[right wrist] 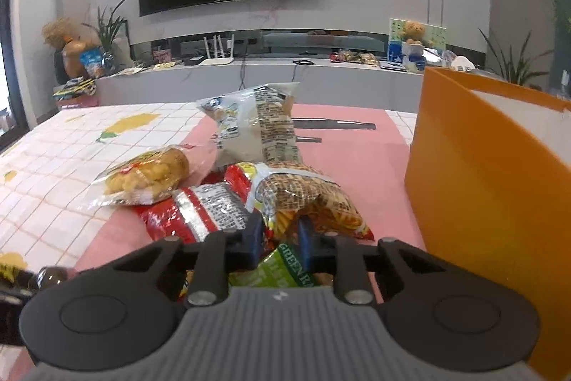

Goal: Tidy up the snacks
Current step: 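Grasp the brown crispy snack bag with the right gripper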

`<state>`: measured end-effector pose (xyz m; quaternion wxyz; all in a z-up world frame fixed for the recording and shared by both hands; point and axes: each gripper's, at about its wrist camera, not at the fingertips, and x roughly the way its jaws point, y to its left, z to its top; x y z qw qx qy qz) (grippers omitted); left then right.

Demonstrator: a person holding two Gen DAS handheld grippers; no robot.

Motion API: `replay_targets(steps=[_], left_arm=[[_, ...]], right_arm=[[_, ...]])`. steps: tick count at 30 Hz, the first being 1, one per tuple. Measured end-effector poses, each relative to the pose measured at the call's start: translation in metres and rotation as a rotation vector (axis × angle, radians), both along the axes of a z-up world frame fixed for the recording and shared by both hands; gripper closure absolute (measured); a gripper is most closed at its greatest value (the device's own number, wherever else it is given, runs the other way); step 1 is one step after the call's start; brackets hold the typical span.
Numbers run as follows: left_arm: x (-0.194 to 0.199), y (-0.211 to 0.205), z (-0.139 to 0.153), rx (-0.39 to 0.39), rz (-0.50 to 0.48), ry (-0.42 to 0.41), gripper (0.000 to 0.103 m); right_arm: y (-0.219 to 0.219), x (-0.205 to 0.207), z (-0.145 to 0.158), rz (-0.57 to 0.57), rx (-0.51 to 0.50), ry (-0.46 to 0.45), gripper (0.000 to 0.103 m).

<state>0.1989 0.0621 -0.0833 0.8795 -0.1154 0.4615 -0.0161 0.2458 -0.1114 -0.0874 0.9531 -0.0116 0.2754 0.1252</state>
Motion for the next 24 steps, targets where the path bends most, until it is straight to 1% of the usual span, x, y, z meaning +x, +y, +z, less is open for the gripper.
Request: replay_targets(steps=[6,11,12,14,15,16,17,21,23,24], left_arm=[[0.000,0.001,0.000,-0.003,0.000,0.003,0.052],[0.002,0.004,0.000,-0.020,0.004,0.007,0.052],[0.002,0.005,0.000,-0.025,0.006,0.007,0.052],[0.001,0.005,0.000,-0.032,0.009,0.008,0.052],[0.001,0.006,0.000,-0.035,0.010,0.008,0.052],[0.001,0.006,0.000,-0.036,0.010,0.008,0.052],[0.001,0.006,0.000,-0.034,0.009,0.008,0.052],[0.001,0.005,0.000,-0.022,0.003,0.007,0.052],[0.001,0.004,0.000,-0.019,0.002,0.006,0.052],[0.001,0.004,0.000,-0.020,0.003,0.007,0.052]], right_arm=[[0.000,-0.005,0.002,0.002,0.008,0.000,0.088],[-0.012,-0.008,0.006,0.007,0.073,-0.009,0.086],[-0.015,-0.009,0.007,0.004,0.085,-0.016,0.082],[-0.020,-0.009,0.008,-0.006,0.120,-0.019,0.080],[-0.021,-0.008,0.008,-0.005,0.136,-0.010,0.070],[-0.021,-0.008,0.008,-0.007,0.146,-0.009,0.064],[-0.020,-0.009,0.007,-0.008,0.142,-0.017,0.064],[-0.008,-0.011,0.007,-0.010,0.056,-0.031,0.063],[0.000,-0.020,0.011,-0.029,-0.020,-0.100,0.056],[0.005,-0.023,0.013,-0.024,-0.073,-0.137,0.050]])
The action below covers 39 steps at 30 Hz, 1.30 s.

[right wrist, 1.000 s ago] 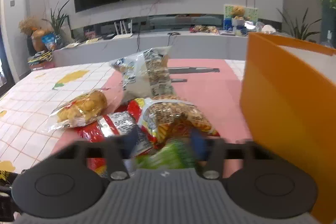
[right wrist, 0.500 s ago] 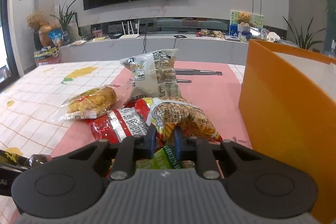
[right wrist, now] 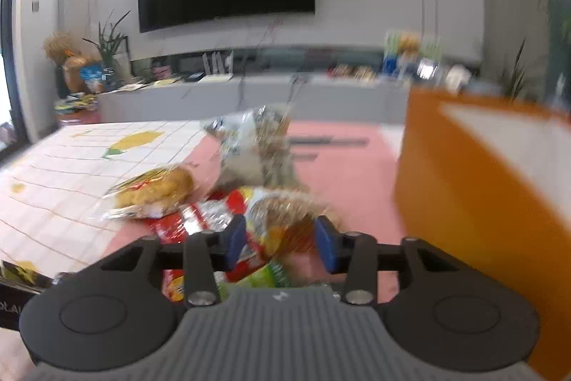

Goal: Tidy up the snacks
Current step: 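Grasp the brown crispy snack bag with the right gripper, then lift the brown crispy snack bag off the pile with the right gripper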

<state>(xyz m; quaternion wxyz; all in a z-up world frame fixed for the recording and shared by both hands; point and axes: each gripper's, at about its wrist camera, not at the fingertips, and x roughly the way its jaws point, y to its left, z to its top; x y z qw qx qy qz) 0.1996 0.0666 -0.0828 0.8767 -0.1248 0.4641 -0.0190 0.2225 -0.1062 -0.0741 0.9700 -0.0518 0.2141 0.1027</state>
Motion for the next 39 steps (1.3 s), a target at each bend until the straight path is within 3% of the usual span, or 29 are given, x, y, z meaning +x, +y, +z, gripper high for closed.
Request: replay_targets(steps=[2,4,5,7,13,16,18,22,27,34,39], left_arm=[[0.000,0.000,0.000,-0.004,0.002,0.001,0.052],[0.000,0.000,0.000,-0.004,0.001,0.001,0.052],[0.000,0.000,0.000,-0.002,0.000,0.001,0.052],[0.000,-0.001,0.000,0.001,-0.001,-0.002,0.052],[-0.002,-0.007,0.000,0.030,-0.013,-0.016,0.052],[-0.002,-0.007,-0.001,0.027,-0.011,-0.019,0.052],[-0.002,-0.007,-0.001,0.028,-0.009,-0.020,0.052],[-0.002,-0.007,-0.001,0.026,0.013,-0.022,0.052],[-0.003,-0.006,0.000,0.021,0.013,-0.019,0.052],[-0.004,-0.003,0.001,0.006,0.004,-0.011,0.052],[-0.004,-0.003,0.001,-0.001,-0.008,-0.011,0.052]], right_arm=[[0.014,0.002,0.002,0.023,-0.143,-0.030,0.036],[0.019,0.010,0.001,0.032,-0.184,-0.009,0.033],[0.017,0.015,0.000,0.023,-0.171,0.009,0.033],[0.012,0.029,-0.001,0.025,-0.120,0.054,0.019],[-0.003,0.061,-0.007,0.002,-0.037,0.157,0.016],[-0.006,0.070,-0.010,0.000,-0.010,0.192,0.020],[-0.005,0.071,-0.012,0.015,-0.004,0.196,0.034],[-0.006,0.066,-0.013,0.011,0.002,0.169,0.045],[-0.007,0.053,-0.001,-0.018,-0.002,0.094,0.048],[-0.007,0.018,0.039,-0.002,0.028,-0.005,0.049],[-0.004,-0.018,0.065,0.109,0.074,0.021,0.049]])
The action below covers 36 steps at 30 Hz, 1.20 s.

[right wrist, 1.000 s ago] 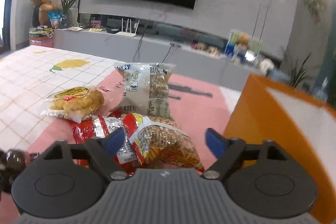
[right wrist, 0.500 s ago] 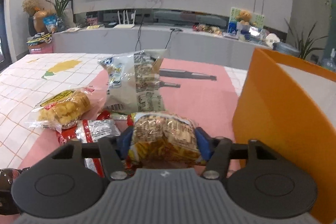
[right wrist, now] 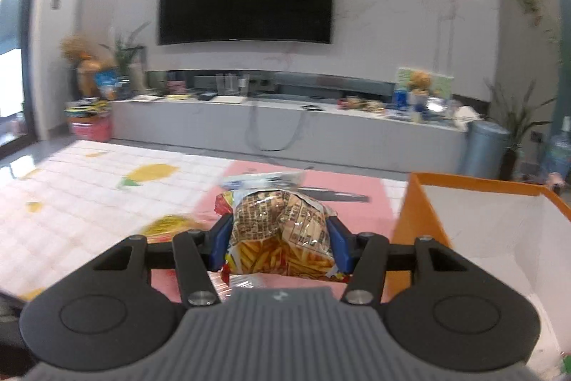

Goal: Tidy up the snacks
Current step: 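Lift the brown crispy snack bag off the pile with the right gripper, then carry the crispy bag over the orange box while the left gripper carries the dark snack toward it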

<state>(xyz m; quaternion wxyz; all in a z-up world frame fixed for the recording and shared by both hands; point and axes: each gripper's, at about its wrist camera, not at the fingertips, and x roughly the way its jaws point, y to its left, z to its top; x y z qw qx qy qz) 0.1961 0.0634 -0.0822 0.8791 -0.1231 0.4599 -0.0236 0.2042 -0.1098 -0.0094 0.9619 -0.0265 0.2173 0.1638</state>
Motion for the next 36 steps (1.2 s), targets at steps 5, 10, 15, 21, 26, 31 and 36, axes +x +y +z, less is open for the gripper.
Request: replay_targets(steps=[5,10,15,21,26,31,36], left_arm=[[0.000,0.001,0.000,0.012,0.003,-0.004,0.052],[-0.001,-0.002,-0.001,0.043,-0.025,-0.021,0.050],[-0.003,-0.008,-0.001,0.068,-0.046,-0.041,0.044],[0.001,-0.005,0.001,0.018,-0.095,-0.023,0.025],[-0.006,-0.005,0.011,0.046,-0.112,-0.056,0.016],[-0.008,-0.009,0.012,0.064,-0.125,-0.024,0.014],[-0.004,-0.011,0.002,0.115,-0.104,-0.007,0.016]], right_arm=[[0.001,-0.054,0.006,0.101,0.038,0.075,0.049],[-0.003,-0.092,-0.009,0.136,-0.024,0.151,0.049],[-0.017,-0.096,-0.010,0.106,-0.025,0.148,0.049],[-0.024,-0.090,-0.004,0.073,-0.005,0.147,0.049],[-0.027,-0.087,-0.008,0.071,0.004,0.168,0.049],[-0.027,-0.090,-0.006,0.080,0.006,0.162,0.049],[-0.026,-0.088,-0.007,0.093,0.006,0.162,0.049]])
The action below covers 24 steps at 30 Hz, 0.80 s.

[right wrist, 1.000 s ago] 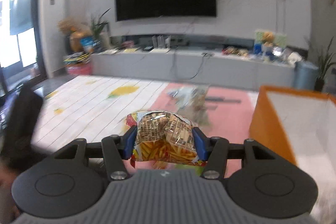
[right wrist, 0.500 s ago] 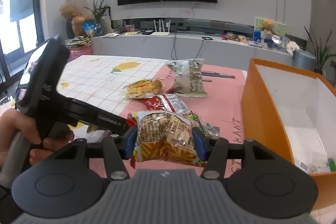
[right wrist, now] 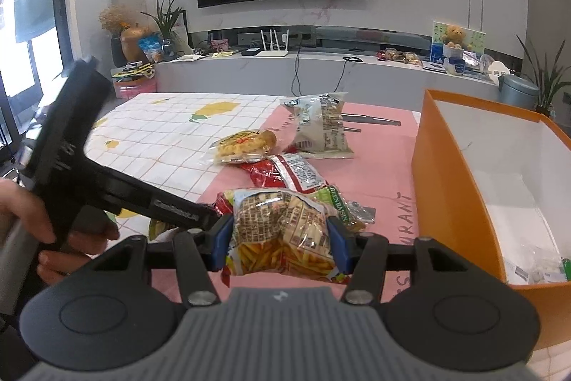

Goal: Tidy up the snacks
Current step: 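Carry the crispy bag over the orange box while the left gripper carries the dark snack toward it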

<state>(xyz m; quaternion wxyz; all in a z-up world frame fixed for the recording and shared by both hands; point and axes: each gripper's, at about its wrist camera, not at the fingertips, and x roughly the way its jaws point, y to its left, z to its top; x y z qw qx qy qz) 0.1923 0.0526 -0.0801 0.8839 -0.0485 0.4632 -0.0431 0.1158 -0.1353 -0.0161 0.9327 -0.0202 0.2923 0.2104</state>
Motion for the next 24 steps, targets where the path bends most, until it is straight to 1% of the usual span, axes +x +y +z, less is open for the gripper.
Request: replay_targets(steps=[1,2,3,4,5,7,9,11,15,20,24], left_arm=[[0.000,0.002,-0.001,-0.019,-0.003,0.003,0.023],[0.001,0.004,-0.002,-0.051,-0.004,0.009,0.036],[0.000,0.006,-0.002,-0.072,0.005,0.014,0.037],[0.000,0.006,-0.001,-0.073,0.013,0.013,0.048],[0.000,0.007,-0.001,-0.074,0.011,0.022,0.050],[-0.001,0.007,0.000,-0.073,0.016,0.021,0.052],[-0.004,0.008,0.001,-0.060,0.043,-0.008,0.052],[-0.005,0.008,0.006,-0.052,0.044,-0.035,0.052],[-0.009,0.009,0.022,-0.095,0.035,-0.089,0.052],[-0.012,0.007,0.042,-0.137,0.036,-0.144,0.052],[-0.017,-0.006,0.063,-0.145,-0.002,-0.201,0.052]], right_arm=[[0.000,0.000,0.000,0.000,-0.001,-0.001,0.049],[0.000,0.000,0.000,0.000,-0.002,-0.003,0.049],[-0.001,0.000,0.000,0.000,-0.002,-0.004,0.049],[-0.001,0.001,0.000,0.000,-0.001,-0.005,0.049],[-0.001,0.001,0.000,-0.001,0.000,-0.006,0.049],[-0.001,0.001,0.000,0.001,0.000,-0.005,0.049],[-0.001,0.000,0.000,0.002,-0.001,-0.006,0.049],[-0.001,-0.001,0.002,0.003,0.000,-0.014,0.049],[-0.006,-0.003,0.010,-0.003,0.029,-0.035,0.049],[-0.026,-0.007,0.037,-0.041,0.118,-0.099,0.049],[-0.057,-0.009,0.064,-0.111,0.187,-0.174,0.049]])
